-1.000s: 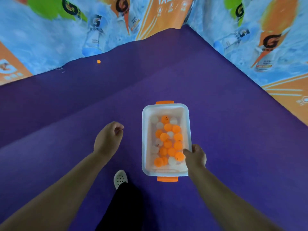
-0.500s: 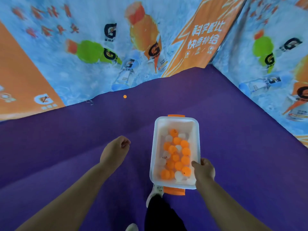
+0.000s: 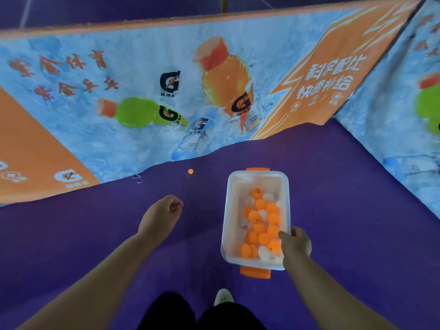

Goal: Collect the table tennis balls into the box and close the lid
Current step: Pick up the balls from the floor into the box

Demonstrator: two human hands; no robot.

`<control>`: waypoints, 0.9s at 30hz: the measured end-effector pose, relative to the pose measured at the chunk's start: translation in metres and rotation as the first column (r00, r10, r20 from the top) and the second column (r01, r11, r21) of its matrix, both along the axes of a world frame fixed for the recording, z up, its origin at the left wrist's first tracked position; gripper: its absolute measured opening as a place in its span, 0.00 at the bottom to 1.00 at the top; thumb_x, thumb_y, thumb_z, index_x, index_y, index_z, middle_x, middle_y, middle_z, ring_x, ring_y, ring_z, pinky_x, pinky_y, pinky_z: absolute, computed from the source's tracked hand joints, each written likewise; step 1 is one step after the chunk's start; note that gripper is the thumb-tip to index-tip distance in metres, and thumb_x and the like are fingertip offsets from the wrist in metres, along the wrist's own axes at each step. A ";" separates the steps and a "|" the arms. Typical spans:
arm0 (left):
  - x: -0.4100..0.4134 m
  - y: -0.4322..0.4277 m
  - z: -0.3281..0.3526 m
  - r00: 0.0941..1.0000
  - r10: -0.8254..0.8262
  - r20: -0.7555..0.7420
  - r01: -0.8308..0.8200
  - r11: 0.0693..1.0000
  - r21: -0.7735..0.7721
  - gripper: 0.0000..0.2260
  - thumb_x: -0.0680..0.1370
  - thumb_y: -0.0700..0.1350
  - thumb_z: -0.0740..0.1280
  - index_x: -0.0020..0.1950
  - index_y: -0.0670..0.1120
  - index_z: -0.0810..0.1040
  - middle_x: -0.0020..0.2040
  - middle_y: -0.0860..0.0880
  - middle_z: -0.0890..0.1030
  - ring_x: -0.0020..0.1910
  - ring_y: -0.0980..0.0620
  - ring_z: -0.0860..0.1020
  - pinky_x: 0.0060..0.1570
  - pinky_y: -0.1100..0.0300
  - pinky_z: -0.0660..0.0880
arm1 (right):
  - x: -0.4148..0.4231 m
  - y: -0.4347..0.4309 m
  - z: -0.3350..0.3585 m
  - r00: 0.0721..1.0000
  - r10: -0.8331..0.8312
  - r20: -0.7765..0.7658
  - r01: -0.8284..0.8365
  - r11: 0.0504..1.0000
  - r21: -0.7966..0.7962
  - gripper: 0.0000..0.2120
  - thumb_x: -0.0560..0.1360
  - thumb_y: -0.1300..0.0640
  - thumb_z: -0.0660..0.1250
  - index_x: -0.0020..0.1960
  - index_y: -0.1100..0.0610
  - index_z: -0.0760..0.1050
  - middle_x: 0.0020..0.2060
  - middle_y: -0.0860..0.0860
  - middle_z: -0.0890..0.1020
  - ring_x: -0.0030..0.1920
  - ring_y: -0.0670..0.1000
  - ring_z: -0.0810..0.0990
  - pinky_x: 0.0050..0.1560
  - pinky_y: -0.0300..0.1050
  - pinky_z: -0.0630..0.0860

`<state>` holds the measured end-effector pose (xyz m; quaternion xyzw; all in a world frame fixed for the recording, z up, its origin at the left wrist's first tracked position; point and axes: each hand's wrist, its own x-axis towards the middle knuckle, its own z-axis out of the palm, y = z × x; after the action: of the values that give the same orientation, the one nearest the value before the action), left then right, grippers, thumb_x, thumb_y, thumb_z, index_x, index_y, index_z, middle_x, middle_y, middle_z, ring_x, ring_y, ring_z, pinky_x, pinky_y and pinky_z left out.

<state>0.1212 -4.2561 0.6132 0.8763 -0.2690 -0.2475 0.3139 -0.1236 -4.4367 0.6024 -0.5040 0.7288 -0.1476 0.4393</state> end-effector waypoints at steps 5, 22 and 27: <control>0.073 -0.065 -0.011 0.999 -0.031 -0.025 0.032 0.999 0.043 0.04 0.77 0.41 0.64 0.47 0.50 0.76 0.41 0.53 0.79 0.43 0.50 0.80 0.42 0.58 0.75 | 0.069 -0.057 -0.012 0.999 -0.040 0.009 0.039 0.999 0.035 0.06 0.76 0.61 0.65 0.52 0.60 0.75 0.43 0.54 0.77 0.41 0.55 0.75 0.38 0.45 0.70; 0.320 -0.279 -0.161 0.886 -0.461 -0.058 0.450 0.820 0.353 0.06 0.77 0.42 0.63 0.51 0.50 0.77 0.44 0.55 0.78 0.39 0.57 0.75 0.37 0.60 0.70 | 0.284 -0.180 -0.147 0.890 -0.455 0.009 0.450 0.882 0.140 0.03 0.74 0.62 0.64 0.46 0.56 0.74 0.38 0.51 0.77 0.32 0.47 0.72 0.28 0.40 0.66; 0.337 -0.323 -0.284 0.857 -0.500 -0.123 0.498 0.745 0.444 0.10 0.76 0.41 0.62 0.56 0.48 0.75 0.52 0.53 0.77 0.46 0.55 0.75 0.41 0.61 0.67 | 0.312 -0.220 -0.239 0.898 -0.440 -0.011 0.435 0.885 0.165 0.03 0.74 0.62 0.65 0.45 0.56 0.74 0.35 0.48 0.75 0.31 0.46 0.71 0.27 0.40 0.65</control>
<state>0.4585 -4.5790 0.3288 0.8216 -0.4270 -0.3773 0.0188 0.1882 -4.6563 0.3638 -0.2869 0.8272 -0.1894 0.4444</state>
